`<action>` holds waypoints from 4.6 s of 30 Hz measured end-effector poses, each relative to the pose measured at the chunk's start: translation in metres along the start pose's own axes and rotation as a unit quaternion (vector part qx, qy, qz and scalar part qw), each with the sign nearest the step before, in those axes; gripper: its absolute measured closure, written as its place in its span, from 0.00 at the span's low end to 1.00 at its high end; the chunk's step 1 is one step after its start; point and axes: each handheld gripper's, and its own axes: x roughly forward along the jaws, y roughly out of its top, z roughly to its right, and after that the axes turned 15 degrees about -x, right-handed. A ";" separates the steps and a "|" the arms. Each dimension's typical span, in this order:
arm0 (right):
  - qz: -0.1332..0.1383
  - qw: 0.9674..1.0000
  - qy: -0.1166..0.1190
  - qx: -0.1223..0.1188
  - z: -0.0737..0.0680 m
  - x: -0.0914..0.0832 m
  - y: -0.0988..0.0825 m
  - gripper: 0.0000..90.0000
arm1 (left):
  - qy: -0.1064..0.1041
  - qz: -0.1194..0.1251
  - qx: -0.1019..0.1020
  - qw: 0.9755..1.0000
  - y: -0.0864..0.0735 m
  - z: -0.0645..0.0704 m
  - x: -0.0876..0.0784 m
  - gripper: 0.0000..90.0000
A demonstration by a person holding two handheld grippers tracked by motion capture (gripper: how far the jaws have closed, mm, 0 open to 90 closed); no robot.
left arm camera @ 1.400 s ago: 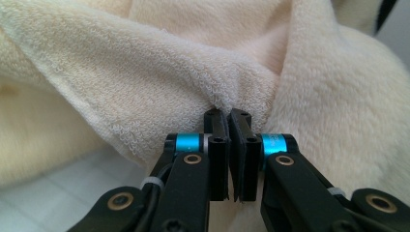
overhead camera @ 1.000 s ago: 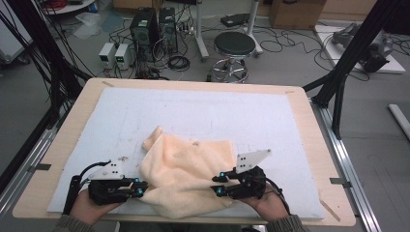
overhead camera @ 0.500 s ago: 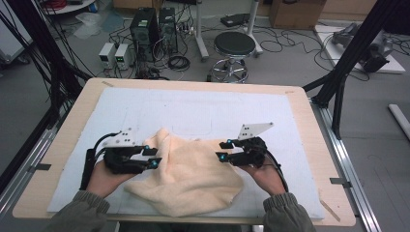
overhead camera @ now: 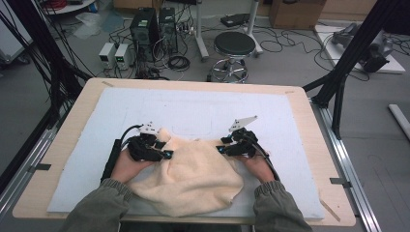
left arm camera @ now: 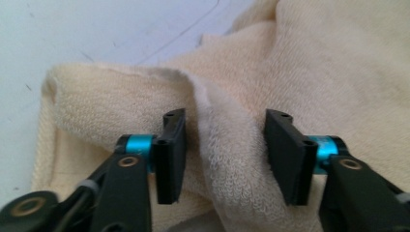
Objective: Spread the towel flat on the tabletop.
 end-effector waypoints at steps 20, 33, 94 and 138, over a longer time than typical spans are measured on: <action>0.073 0.996 -0.017 -0.037 -0.022 -0.085 0.030 0.97 | -0.031 0.134 -0.018 0.990 0.000 0.009 -0.083 0.91; 0.083 0.995 0.023 -0.044 -0.079 -0.112 0.003 0.96 | -0.061 0.120 -0.049 0.990 -0.073 0.015 -0.108 0.91; 0.081 0.994 0.067 -0.016 -0.057 -0.052 0.005 0.96 | -0.096 0.008 0.027 0.995 -0.045 0.012 -0.049 0.99; 0.093 0.995 0.031 -0.004 -0.104 -0.099 -0.021 0.60 | -0.104 0.087 0.063 0.989 -0.050 0.047 -0.114 0.66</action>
